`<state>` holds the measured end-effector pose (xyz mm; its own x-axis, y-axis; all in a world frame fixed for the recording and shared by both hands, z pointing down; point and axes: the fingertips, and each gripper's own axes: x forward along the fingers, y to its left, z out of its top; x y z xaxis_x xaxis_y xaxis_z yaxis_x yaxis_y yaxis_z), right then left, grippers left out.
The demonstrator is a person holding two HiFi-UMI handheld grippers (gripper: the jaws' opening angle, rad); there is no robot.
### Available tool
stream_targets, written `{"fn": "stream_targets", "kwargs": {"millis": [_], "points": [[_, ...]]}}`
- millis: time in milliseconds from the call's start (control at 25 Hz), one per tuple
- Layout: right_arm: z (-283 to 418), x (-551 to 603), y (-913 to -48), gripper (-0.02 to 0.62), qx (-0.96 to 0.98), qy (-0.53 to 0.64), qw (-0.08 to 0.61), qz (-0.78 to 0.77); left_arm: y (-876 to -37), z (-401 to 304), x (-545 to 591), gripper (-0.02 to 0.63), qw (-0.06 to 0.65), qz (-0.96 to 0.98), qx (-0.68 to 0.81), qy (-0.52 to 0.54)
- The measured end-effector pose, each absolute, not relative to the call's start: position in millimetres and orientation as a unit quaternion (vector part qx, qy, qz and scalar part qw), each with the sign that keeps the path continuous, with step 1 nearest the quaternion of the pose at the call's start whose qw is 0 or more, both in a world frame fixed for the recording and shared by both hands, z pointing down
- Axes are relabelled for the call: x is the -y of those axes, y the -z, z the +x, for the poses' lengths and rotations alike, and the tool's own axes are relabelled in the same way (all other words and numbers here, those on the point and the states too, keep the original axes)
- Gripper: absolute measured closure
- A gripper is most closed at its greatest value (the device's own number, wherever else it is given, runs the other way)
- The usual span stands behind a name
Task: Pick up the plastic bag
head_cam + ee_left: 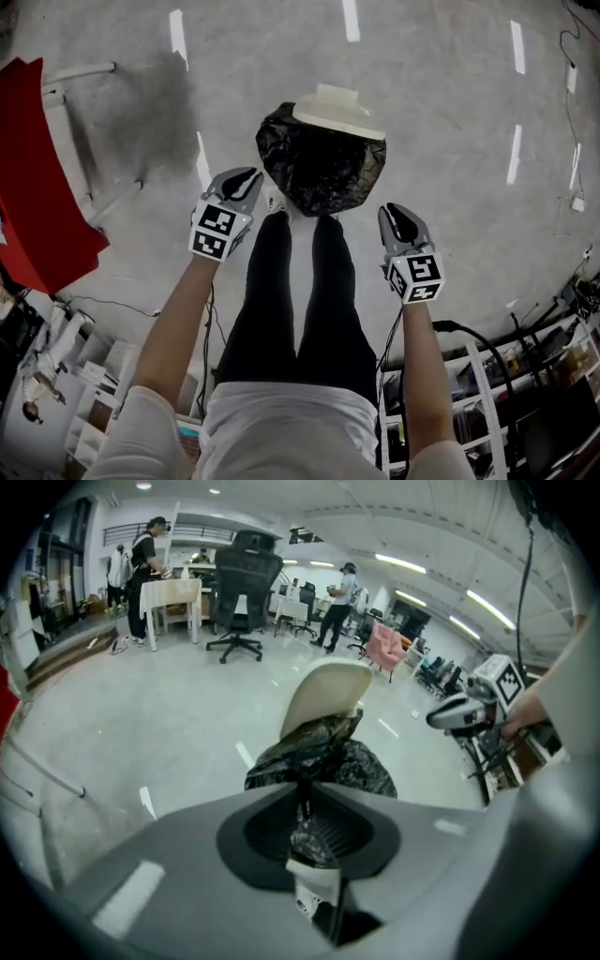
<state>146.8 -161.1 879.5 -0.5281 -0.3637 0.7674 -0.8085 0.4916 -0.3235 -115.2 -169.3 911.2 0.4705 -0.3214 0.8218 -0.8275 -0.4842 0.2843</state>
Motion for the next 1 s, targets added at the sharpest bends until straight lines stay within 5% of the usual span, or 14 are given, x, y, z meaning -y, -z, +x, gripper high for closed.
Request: {"fn": "stream_targets", "kwargs": {"millis": [760,880,960,1000], "points": [[159,166,-1068,0.263,0.723,-0.503,0.320,0.349,-1095,-144,181,0.215,0.607,0.688,0.300,-0.262],[148,161,-1088,0.252,0.722,-0.525,0.318,0.321,-1107,-130,178,0.225,0.638,0.680,0.278,-0.229],[140,159,-1097,0.277,0.723,-0.532,0.317,0.306,-1115,-124,180,0.340,0.643,0.677,0.283,-0.218],[137,159,-1098,0.345,0.725,-0.531,0.317,0.303,-1117,-121,182,0.411,0.640,0.678,0.289,-0.217]]}}
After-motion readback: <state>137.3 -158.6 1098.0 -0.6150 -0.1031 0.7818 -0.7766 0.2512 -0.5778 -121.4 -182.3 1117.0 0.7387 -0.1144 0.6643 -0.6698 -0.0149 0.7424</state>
